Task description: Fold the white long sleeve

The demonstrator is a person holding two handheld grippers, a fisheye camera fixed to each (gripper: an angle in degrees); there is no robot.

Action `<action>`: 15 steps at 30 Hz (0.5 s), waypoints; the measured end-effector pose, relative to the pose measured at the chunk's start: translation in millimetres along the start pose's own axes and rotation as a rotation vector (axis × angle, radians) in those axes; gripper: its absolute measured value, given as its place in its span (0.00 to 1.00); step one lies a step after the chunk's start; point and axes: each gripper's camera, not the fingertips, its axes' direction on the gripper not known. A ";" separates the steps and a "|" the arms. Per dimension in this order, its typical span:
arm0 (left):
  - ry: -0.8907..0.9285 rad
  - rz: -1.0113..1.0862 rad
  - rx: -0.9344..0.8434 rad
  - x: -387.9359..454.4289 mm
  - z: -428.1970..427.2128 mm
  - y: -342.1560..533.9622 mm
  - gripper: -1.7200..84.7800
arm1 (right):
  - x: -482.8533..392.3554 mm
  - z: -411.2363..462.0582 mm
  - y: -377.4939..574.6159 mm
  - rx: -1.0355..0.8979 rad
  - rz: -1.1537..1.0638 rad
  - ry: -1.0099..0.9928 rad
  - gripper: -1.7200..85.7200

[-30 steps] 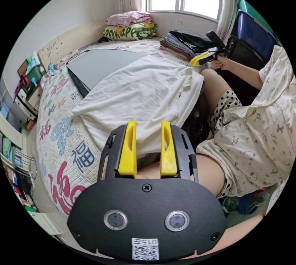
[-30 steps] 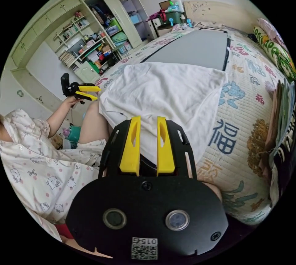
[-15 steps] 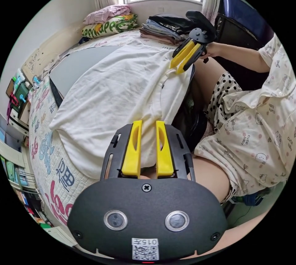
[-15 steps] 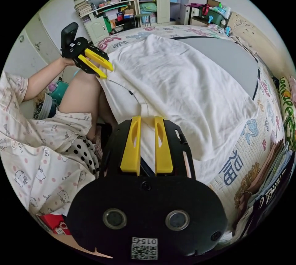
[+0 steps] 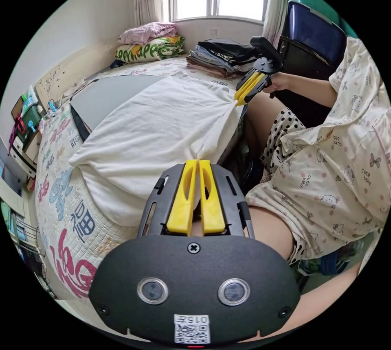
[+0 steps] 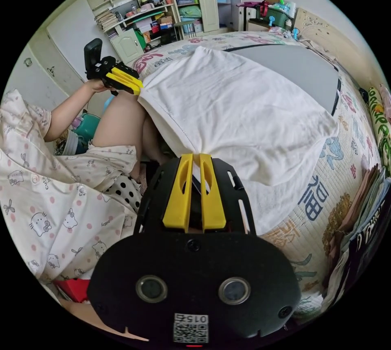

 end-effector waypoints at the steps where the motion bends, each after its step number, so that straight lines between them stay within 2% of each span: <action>1: 0.015 -0.025 -0.025 -5.4 10.8 8.6 0.02 | 8.6 11.5 5.9 -0.007 0.016 -0.013 0.06; 4: 0.044 -0.071 -0.006 -18.8 13.3 33.7 0.03 | 33.5 13.9 25.6 0.014 0.077 -0.080 0.08; 9: 0.205 -0.313 0.302 -94.3 -37.6 116.1 0.08 | 49.1 -5.3 64.8 0.078 0.150 -0.038 0.10; 11: 0.163 -0.542 0.428 -147.0 -56.0 163.5 0.10 | 48.2 -15.4 69.6 0.143 0.164 -0.012 0.10; 13: 0.118 -0.688 0.472 -183.3 -58.6 191.6 0.10 | 44.8 -18.4 62.9 0.214 0.150 -0.043 0.10; 15: 0.072 -0.764 0.428 -213.8 -48.1 204.3 0.11 | 37.1 -12.9 46.3 0.255 0.106 -0.087 0.10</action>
